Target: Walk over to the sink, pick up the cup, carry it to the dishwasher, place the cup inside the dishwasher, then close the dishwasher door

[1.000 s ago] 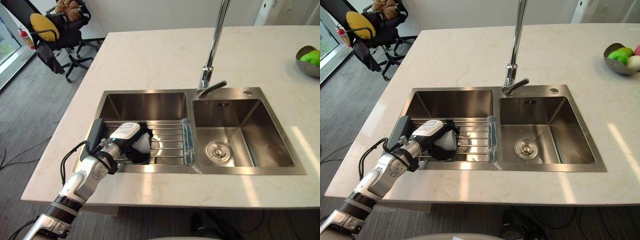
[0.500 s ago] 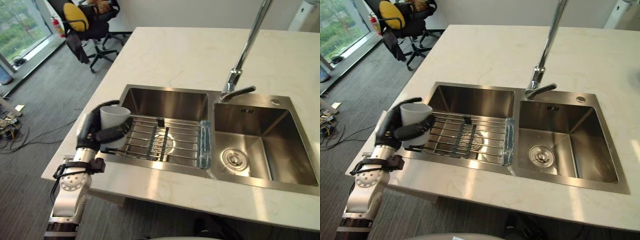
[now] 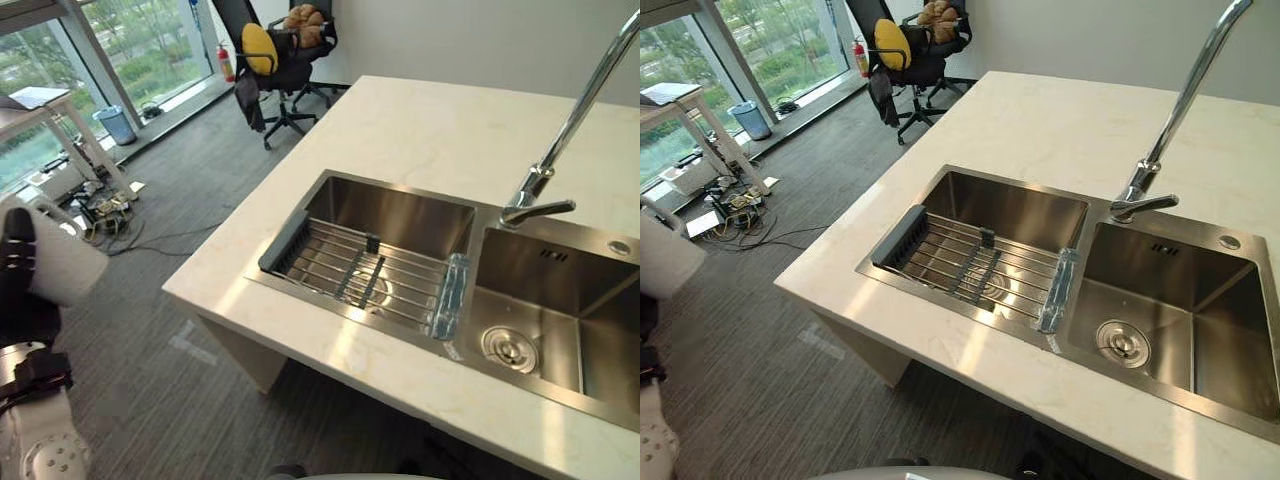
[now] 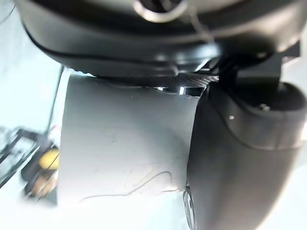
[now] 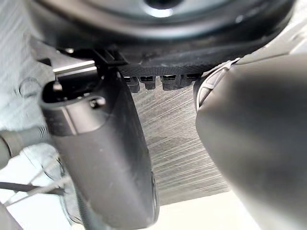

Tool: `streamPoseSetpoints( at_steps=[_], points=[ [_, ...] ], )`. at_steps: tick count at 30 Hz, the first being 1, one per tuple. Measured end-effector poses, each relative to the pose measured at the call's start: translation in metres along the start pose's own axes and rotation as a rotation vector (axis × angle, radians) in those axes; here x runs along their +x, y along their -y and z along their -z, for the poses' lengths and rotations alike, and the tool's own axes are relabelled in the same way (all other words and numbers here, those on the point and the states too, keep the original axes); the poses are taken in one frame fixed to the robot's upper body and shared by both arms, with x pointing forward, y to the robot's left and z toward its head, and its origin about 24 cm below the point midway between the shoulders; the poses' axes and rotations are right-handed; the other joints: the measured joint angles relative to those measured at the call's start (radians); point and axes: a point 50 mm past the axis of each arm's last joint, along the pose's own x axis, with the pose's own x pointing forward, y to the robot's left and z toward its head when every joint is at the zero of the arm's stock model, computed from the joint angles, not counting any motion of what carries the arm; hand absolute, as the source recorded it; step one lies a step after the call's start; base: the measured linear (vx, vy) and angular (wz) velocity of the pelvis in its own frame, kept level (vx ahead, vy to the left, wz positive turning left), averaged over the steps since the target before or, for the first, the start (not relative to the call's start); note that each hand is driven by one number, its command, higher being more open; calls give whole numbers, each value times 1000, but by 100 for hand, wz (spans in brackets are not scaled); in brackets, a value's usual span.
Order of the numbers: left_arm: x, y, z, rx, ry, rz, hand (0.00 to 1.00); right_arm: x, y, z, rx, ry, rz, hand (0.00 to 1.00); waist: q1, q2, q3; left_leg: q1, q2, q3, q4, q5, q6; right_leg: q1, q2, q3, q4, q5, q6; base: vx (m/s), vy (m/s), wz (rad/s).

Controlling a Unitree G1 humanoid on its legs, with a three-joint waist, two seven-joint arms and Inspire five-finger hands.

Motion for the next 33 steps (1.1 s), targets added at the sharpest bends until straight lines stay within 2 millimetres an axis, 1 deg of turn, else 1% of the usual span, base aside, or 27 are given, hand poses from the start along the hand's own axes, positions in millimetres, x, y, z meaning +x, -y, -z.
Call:
streamPoseSetpoints(
  at_steps=[2,3,4,5,6,7,8,9,10,11,12,14,15,16,18,20,22,24,25,26,27,28,29,30,31,32,33],
  points=[
    [-7,-11,-6,13,20,-56,0,-2,5,4,-3,-19,16,100,4,9,-6,-3,-5,19,-3,15,43,35,-15,-69,0,-19,9,-6,-4,93],
    [-8,-12,-7,14,20,-65,0,-3,9,6,16,-23,26,100,6,8,-7,-3,-8,48,-3,19,94,54,-28,-104,0,-24,13,-5,31,122],
    [-8,-13,-7,9,15,-68,0,-6,14,10,33,-27,42,100,10,6,-7,-6,1,135,-5,12,210,79,-44,-156,0,-30,19,8,11,163],
    [-7,-12,-5,5,7,-66,0,-8,19,11,39,-29,54,100,0,9,-8,-9,33,273,-15,14,257,106,-62,-230,5,-35,29,21,30,172],
    [-7,-11,-4,-1,3,-63,0,-9,21,11,50,-21,60,100,-10,12,-9,-11,49,340,-23,15,255,116,-72,-274,5,-38,35,24,35,179],
    [-5,-8,-1,-21,-5,-53,0,-10,25,10,74,-12,73,100,-18,11,-11,-13,69,451,-35,18,251,126,-91,-335,0,-39,43,13,186,213],
    [-1,3,11,-72,-24,-17,0,-13,33,11,121,11,100,100,-27,15,-16,-25,109,641,-27,34,224,137,-116,-429,0,-41,52,1,203,208],
    [0,8,17,-91,-34,-2,0,-13,35,9,139,29,106,100,-30,24,-14,-34,126,704,-6,44,209,141,-122,-451,1,-43,55,-1,219,202],
    [-2,13,26,-120,-51,11,0,-14,37,5,156,60,114,100,-33,42,-13,-39,142,765,29,64,181,144,-135,-461,9,-48,61,22,285,139],
    [-6,18,38,-148,-82,17,0,-16,41,-1,166,97,124,100,-33,60,-16,-23,132,781,54,117,130,144,-162,-454,30,-49,80,58,390,131],
    [-7,23,45,-165,-103,27,0,-16,43,-9,155,119,127,100,-37,75,-14,-3,115,763,41,178,53,147,-183,-439,54,-47,105,59,345,90],
    [-4,28,49,-180,-111,28,0,-11,33,-16,149,131,101,100,-42,69,-10,-10,81,758,36,184,38,148,-201,-407,52,-39,114,47,239,55],
    [-2,30,50,-189,-109,23,0,-6,22,-14,150,129,72,100,-57,60,-7,-6,52,760,-5,184,38,157,-203,-402,40,-27,124,53,306,67],
    [-1,33,52,-194,-115,22,0,-4,17,-14,151,140,59,100,-63,61,-8,17,22,760,-90,198,18,164,-202,-422,40,-17,126,44,274,60],
    [-2,34,54,-171,-127,27,0,-3,13,-13,143,149,48,100,-60,61,-8,48,-13,743,-200,233,-27,170,-200,-440,45,-16,131,24,216,36],
    [-2,34,55,-139,-144,13,0,-2,8,-11,135,149,36,100,-52,43,2,45,-34,722,-204,226,-21,175,-219,-453,66,-17,134,17,104,26],
    [-4,34,55,-113,-161,13,0,-1,6,-11,120,149,33,100,-44,36,5,37,-49,707,-205,221,-14,175,-238,-468,87,-20,130,24,91,32],
    [-6,38,53,-90,-169,34,0,-1,4,-14,116,165,35,100,-40,33,6,23,-68,675,-205,216,-6,169,-274,-496,150,-43,113,43,84,51],
    [-7,41,51,-77,-170,48,0,-1,5,-17,120,179,51,100,-39,23,13,16,-82,654,-205,209,2,165,-313,-519,220,-65,83,77,99,70],
    [-8,45,51,-69,-163,65,0,-1,5,-21,123,197,68,100,-37,21,14,10,-99,620,-205,196,7,160,-363,-529,314,-73,62,68,81,80],
    [-9,47,51,-71,-160,72,0,-1,6,-23,131,206,73,100,-38,19,16,8,-108,601,-205,193,12,158,-388,-516,362,-70,40,100,116,107],
    [-12,53,57,-92,-174,94,0,-2,7,-25,158,224,84,100,-38,17,17,6,-124,545,-200,187,25,145,-424,-430,456,-39,-31,114,106,147],
    [-17,65,71,-123,-218,141,0,-3,8,-27,184,236,86,100,-46,18,17,5,-129,465,-199,188,46,97,-429,-257,566,-40,-97,128,107,170],
    [-19,72,78,-138,-245,170,0,-2,5,-27,190,238,80,100,-58,22,18,2,-124,416,-197,190,49,74,-394,-151,593,-117,-61,75,14,226],
    [-23,83,95,-166,-306,212,0,0,0,-23,205,225,70,100,-71,9,31,-12,-128,307,-194,192,61,47,-281,31,600,-245,-15,36,-60,262],
    [-31,91,113,-157,-386,243,0,2,-6,-14,218,203,62,100,-83,-18,49,-13,-149,216,-195,200,70,26,-190,170,583,-317,-3,31,-80,260],
    [-35,93,121,-141,-425,253,0,3,-7,-9,223,189,59,100,-86,-37,53,-9,-161,186,-195,202,71,17,-158,222,566,-338,12,63,-89,227]
  ],
)
